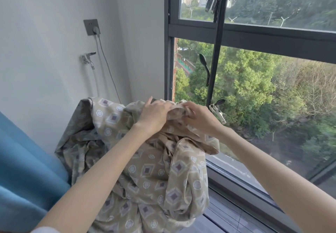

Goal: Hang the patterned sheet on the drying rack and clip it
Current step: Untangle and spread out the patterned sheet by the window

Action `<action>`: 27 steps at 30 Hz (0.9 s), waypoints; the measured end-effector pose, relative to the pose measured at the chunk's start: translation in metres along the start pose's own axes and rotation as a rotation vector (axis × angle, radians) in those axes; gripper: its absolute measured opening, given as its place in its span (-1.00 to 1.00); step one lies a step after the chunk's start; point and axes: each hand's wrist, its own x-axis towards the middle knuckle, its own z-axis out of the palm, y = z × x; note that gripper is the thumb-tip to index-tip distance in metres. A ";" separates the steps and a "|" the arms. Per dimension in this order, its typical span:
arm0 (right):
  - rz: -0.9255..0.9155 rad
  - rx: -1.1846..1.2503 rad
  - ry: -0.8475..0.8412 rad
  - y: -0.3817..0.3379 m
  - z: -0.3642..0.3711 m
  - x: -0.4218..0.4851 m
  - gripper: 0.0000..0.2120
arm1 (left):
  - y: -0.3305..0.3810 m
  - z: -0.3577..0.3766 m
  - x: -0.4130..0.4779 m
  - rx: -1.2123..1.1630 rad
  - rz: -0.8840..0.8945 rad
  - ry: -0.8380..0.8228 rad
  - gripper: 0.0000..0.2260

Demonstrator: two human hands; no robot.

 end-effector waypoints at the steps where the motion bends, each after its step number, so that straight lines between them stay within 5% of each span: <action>1: 0.018 -0.030 -0.003 0.001 0.000 -0.001 -0.48 | -0.001 -0.005 0.003 -0.090 -0.063 0.033 -0.67; 3: 0.022 -0.091 -0.028 0.000 0.005 -0.005 -0.17 | -0.004 -0.018 0.010 -0.274 -0.168 0.124 -0.70; 5: -0.022 -0.122 0.005 -0.002 0.013 -0.006 -0.09 | -0.006 -0.035 0.018 -0.432 -0.227 0.268 -0.72; 10: 0.052 -0.265 0.271 -0.005 0.002 0.001 -0.36 | -0.022 -0.073 0.038 -0.642 -0.472 0.524 -0.73; 14: 0.181 -0.341 0.324 0.000 -0.017 0.006 -0.53 | -0.060 -0.067 0.039 -0.613 -0.637 0.553 -0.74; 16: 0.181 -0.358 0.313 -0.003 -0.024 0.011 -0.66 | -0.072 -0.057 0.029 -0.443 -0.570 0.450 -0.62; 21: 0.114 -0.197 0.316 -0.040 -0.037 0.040 -0.73 | -0.056 -0.046 0.012 0.117 -0.090 0.272 -0.01; 24: 0.038 -0.099 0.338 -0.065 -0.041 0.061 -0.75 | -0.028 -0.037 0.013 0.178 0.059 0.188 0.02; 27: -0.002 -0.110 0.310 -0.078 -0.041 0.067 -0.76 | -0.026 -0.035 0.018 0.003 -0.053 0.381 -0.24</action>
